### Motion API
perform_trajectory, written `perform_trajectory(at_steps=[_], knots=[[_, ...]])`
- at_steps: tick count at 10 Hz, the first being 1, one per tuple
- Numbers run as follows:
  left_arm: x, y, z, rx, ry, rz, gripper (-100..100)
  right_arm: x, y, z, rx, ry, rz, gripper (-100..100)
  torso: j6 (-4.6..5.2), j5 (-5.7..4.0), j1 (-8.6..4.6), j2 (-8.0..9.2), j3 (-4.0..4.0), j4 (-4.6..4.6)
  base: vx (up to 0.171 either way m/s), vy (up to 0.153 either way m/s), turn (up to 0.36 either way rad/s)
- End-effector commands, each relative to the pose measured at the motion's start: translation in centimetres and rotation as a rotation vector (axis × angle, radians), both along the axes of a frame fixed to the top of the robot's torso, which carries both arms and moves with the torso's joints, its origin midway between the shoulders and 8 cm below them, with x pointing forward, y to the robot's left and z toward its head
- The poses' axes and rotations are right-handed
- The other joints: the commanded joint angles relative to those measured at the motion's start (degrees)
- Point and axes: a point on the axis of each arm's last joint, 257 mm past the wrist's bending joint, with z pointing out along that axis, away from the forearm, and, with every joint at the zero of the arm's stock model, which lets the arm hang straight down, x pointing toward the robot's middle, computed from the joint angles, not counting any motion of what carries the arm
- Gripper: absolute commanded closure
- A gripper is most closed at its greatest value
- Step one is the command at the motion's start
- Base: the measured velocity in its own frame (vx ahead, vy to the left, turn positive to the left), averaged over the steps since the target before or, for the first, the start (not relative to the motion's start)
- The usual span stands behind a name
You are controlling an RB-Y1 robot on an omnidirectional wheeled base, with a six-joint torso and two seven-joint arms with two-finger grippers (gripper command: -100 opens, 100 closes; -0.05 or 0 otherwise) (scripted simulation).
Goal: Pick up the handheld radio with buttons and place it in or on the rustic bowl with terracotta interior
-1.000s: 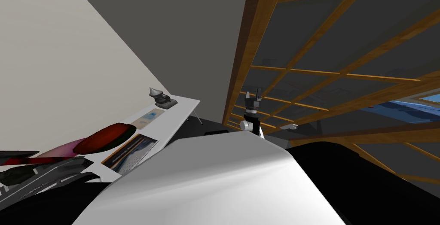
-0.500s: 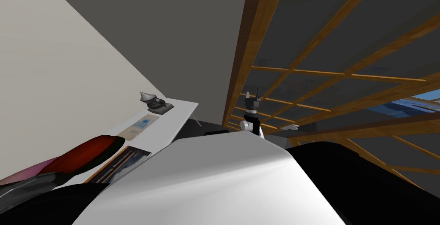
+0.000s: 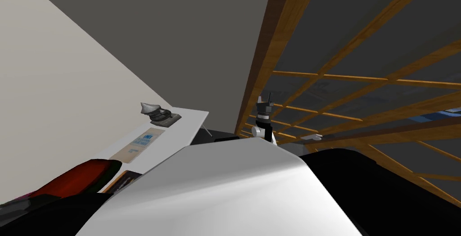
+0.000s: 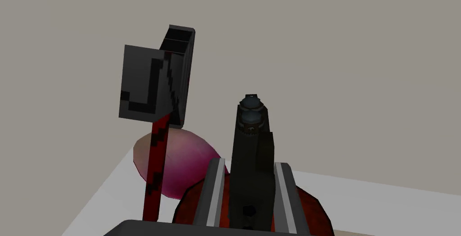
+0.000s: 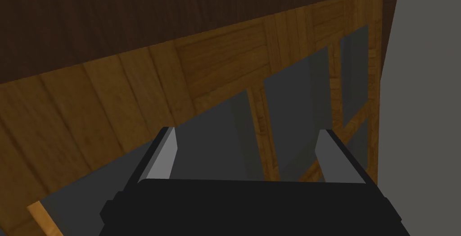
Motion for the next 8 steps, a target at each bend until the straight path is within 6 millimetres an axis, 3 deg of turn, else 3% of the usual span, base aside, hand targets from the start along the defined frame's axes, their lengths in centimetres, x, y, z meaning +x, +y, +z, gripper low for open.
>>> perform_trajectory(at_steps=[1, 2, 3, 7, 8], knots=[[-0.75, 0.00, -0.01, -0.008, 0.005, 0.010, 100, 0.00, 0.00, 0.00, 0.000, 0.000, 0.000, 0, 0.00, 0.00, 0.00, 0.00, 0.00, 0.00, 0.124, 0.191, -0.011], [-0.37, 0.03, -0.02, -0.006, 0.002, 0.005, 100, 0.00, 0.00, 0.00, 0.000, 0.000, 0.000, 0, -0.01, 0.02, 0.09, 0.06, 0.03, 0.01, 0.055, 0.089, -0.015], [-0.38, 0.05, 0.03, -0.005, 0.002, 0.006, -100, 0.00, 0.00, 0.00, 0.000, 0.000, 0.000, 0, -0.01, 0.00, -0.23, 0.27, 0.14, 0.04, 0.008, 0.016, -0.026], [-0.35, 0.06, 0.04, -0.005, 0.001, 0.006, -100, -0.01, -0.04, -0.04, 0.000, 0.001, -0.001, 0, -0.13, -0.06, -0.54, 0.43, 0.24, 0.10, 0.001, 0.001, 0.000], [-0.35, 0.06, 0.04, -0.005, 0.001, 0.006, 0, -0.01, -0.04, -0.04, 0.000, 0.001, -0.001, 0, -0.13, -0.06, -0.54, 0.43, 0.25, 0.10, 0.000, 0.000, 0.000]])
